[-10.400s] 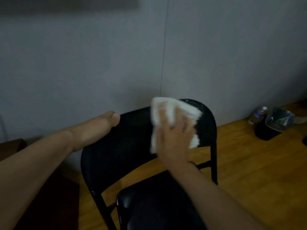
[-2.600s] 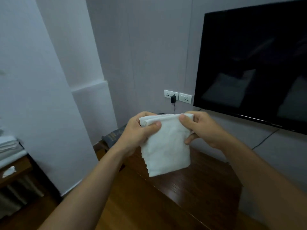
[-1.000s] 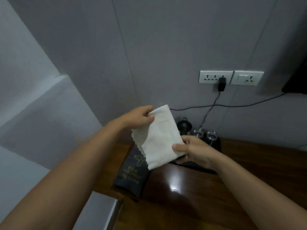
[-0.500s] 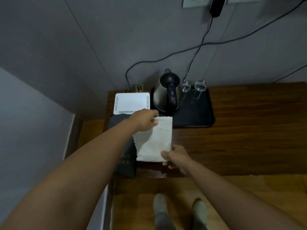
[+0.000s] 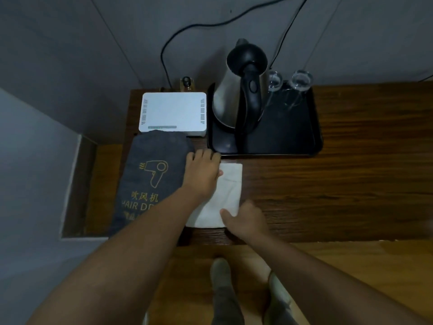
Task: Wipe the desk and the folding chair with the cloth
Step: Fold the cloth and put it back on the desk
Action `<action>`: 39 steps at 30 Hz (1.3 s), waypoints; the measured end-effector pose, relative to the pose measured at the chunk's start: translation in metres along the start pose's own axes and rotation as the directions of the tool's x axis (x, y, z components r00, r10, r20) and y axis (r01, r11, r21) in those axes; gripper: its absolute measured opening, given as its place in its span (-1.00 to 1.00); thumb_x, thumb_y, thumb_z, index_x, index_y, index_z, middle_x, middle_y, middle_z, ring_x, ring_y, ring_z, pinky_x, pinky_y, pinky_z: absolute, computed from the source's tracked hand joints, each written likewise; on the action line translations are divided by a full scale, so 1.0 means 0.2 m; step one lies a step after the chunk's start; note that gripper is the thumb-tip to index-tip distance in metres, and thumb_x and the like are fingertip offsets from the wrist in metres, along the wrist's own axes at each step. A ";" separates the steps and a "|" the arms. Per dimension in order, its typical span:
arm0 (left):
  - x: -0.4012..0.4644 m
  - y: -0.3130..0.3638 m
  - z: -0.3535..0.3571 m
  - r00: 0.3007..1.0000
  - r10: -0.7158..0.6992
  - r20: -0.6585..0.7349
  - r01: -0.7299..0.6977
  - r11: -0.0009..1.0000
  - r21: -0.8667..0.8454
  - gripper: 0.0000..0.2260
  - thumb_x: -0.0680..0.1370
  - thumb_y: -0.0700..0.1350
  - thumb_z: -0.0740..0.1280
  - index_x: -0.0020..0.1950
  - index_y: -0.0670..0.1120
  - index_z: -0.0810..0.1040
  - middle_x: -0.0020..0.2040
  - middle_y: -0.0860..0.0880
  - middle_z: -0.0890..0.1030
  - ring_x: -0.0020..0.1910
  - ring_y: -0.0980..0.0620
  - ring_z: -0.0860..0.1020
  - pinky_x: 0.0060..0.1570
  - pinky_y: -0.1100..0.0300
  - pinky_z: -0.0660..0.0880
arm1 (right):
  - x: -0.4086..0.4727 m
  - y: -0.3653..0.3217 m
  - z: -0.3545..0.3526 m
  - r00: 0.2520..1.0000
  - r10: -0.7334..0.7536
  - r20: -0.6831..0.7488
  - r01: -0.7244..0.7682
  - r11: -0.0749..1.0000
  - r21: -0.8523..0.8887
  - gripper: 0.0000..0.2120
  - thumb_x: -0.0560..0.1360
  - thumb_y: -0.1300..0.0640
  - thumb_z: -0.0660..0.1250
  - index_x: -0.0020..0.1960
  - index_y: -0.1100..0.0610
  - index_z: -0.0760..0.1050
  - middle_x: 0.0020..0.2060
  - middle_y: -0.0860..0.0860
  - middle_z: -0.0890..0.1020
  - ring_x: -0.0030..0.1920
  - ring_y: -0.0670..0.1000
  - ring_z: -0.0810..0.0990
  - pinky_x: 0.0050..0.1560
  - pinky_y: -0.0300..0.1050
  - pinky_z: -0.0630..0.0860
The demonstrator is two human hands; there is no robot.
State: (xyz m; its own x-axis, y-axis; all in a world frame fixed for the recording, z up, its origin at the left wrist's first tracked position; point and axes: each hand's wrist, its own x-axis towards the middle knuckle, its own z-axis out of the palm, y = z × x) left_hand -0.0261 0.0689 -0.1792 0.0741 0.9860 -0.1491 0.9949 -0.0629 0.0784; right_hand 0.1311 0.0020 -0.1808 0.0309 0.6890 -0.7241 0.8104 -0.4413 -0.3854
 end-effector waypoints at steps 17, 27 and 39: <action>-0.37 -0.09 0.13 0.911 0.177 0.372 -0.115 0.977 -0.182 0.09 0.45 0.29 0.28 0.53 -0.17 -0.47 0.49 -0.24 -0.52 0.47 -0.21 -0.53 0.47 -0.12 -0.39 | 0.33 -0.09 -0.20 0.745 -0.507 0.432 0.630 0.324 -0.706 0.30 0.43 -0.56 0.24 0.62 0.18 -0.50 0.59 0.22 -0.47 0.60 0.29 -0.46 0.59 0.32 -0.30; -0.37 0.05 0.20 0.929 0.057 0.366 0.023 0.977 -0.212 0.09 0.45 0.24 0.27 0.46 -0.17 -0.57 0.40 -0.23 -0.65 0.36 -0.21 -0.67 0.40 -0.21 -0.50 | 0.24 -0.07 -0.14 0.771 -0.560 0.303 0.547 0.339 -0.766 0.18 0.53 -0.32 0.35 0.65 0.23 -0.39 0.62 0.30 -0.36 0.63 0.35 -0.36 0.62 0.39 -0.13; -0.33 0.19 0.04 0.883 -0.155 0.443 0.128 0.988 0.090 0.13 0.42 0.31 0.32 0.53 -0.21 -0.43 0.53 -0.30 -0.43 0.52 -0.30 -0.41 0.48 -0.32 -0.24 | 0.12 0.00 -0.21 0.755 -0.560 0.341 0.587 0.346 -0.732 -0.07 0.65 -0.19 0.25 0.69 0.18 -0.28 0.67 0.24 -0.25 0.66 0.32 -0.22 0.61 0.36 0.04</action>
State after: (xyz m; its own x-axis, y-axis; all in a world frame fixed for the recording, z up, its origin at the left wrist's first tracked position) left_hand 0.0072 -0.0004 -0.1744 -0.0583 0.8122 -0.5804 0.9983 0.0497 -0.0307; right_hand 0.1574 0.0421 -0.1740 -0.6297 0.5715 -0.5262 0.7269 0.6724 -0.1396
